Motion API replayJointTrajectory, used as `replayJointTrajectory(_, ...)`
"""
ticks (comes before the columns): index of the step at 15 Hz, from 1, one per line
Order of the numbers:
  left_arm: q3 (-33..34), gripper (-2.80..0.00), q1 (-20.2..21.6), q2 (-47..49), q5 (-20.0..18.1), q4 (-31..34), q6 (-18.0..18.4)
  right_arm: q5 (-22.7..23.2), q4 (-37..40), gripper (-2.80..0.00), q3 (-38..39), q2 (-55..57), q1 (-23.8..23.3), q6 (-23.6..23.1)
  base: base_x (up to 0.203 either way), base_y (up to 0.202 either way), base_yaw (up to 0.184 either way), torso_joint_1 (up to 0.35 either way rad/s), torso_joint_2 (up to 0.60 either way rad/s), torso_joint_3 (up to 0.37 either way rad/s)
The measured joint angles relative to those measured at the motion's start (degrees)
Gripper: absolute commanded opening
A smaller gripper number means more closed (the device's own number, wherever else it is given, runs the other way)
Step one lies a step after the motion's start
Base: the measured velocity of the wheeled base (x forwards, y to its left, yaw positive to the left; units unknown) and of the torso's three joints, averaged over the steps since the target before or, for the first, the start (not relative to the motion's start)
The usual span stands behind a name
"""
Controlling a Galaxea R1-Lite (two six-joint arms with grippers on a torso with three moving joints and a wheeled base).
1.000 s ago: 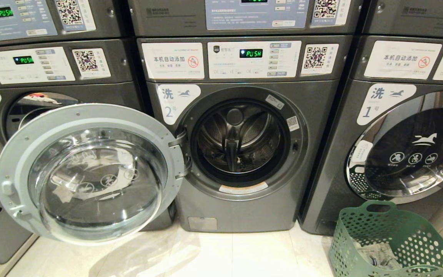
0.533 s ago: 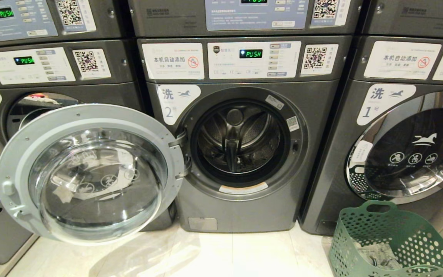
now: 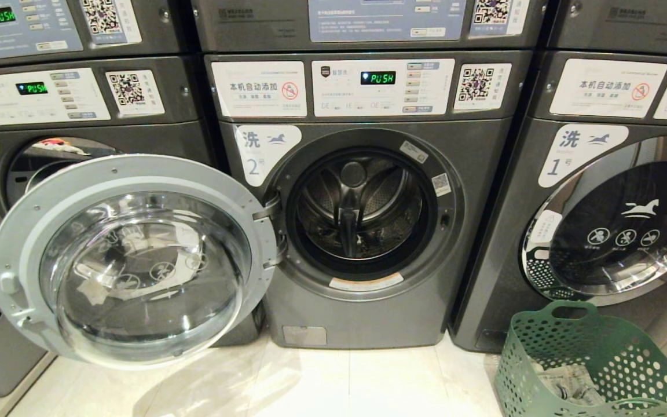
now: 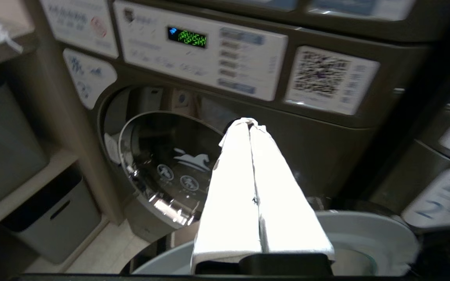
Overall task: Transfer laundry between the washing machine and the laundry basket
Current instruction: Close the washing machine door with the left hand
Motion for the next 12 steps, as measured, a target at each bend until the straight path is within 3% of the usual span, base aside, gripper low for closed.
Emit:
replayJointTrajectory(3,-2.28,-2.8,4.55,7.56,-2.11,0.35,-4.15,0.03,0.0,-2.8,0.0,0.0,0.0,-0.06,0.0,0.0,0.0,0.0,0.0,0.0)
replayJointTrajectory(9,-0.27,-2.8,11.8,13.33,-20.9,-0.02,-9.2,0.06,0.06,-2.8,0.0,0.0,0.0,-0.13,0.0,0.0,0.0,0.0,0.0,0.0)
replayJointTrajectory(12,-1.09,-2.8,13.31,17.13,-24.58,-0.3,-10.41,0.06,0.06,-2.8,0.0,0.0,0.0,-0.11,0.0,0.0,0.0,0.0,0.0,0.0)
